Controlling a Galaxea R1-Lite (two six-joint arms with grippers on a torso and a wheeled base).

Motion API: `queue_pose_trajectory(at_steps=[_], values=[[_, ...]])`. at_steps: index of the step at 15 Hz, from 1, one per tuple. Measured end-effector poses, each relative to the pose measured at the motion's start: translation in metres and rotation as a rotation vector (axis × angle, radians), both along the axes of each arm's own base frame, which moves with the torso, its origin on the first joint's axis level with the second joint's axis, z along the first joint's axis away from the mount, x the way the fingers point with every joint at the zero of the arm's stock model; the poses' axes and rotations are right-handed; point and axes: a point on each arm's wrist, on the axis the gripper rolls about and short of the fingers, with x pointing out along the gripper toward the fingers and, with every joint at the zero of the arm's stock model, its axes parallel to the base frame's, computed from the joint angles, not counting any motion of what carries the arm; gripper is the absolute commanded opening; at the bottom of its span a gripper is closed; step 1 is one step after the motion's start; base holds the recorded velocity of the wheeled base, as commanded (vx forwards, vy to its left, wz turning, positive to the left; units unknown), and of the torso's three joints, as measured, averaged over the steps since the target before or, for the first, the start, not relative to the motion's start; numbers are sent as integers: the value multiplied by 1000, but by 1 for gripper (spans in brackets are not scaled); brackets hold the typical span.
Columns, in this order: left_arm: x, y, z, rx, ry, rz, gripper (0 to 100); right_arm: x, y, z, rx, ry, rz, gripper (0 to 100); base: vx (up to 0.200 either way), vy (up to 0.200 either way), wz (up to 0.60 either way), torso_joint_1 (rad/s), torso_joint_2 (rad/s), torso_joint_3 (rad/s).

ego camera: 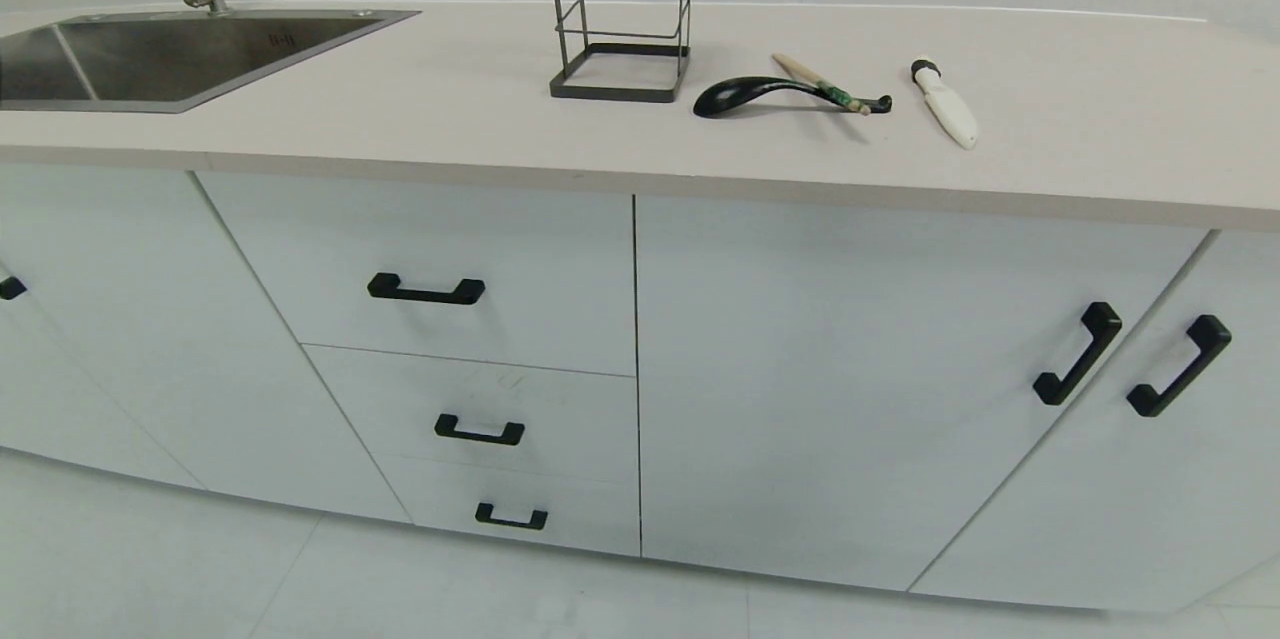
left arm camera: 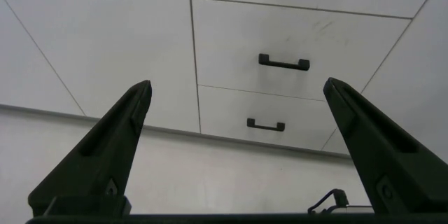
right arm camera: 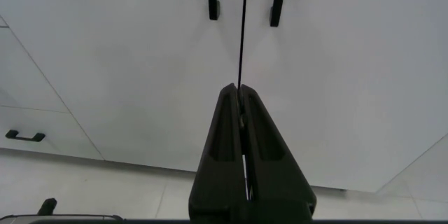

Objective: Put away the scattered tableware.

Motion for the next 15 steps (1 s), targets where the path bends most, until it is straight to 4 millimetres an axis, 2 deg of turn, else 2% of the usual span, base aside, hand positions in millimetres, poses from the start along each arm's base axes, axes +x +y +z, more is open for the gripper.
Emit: queue_pose_trajectory(at_steps=[12,13,15], values=[[0,-1,0,29,-4,-28,100,0,0,0,0,0,0,0,0,0,0,0,0,0],[0,-1,7,67,-62,-34,100,0,0,0,0,0,-1,0,0,0,0,0,0,0],[-7,-2,40,183,-263,-47,100,0,0,0,0,0,-1,0,0,0,0,0,0,0]])
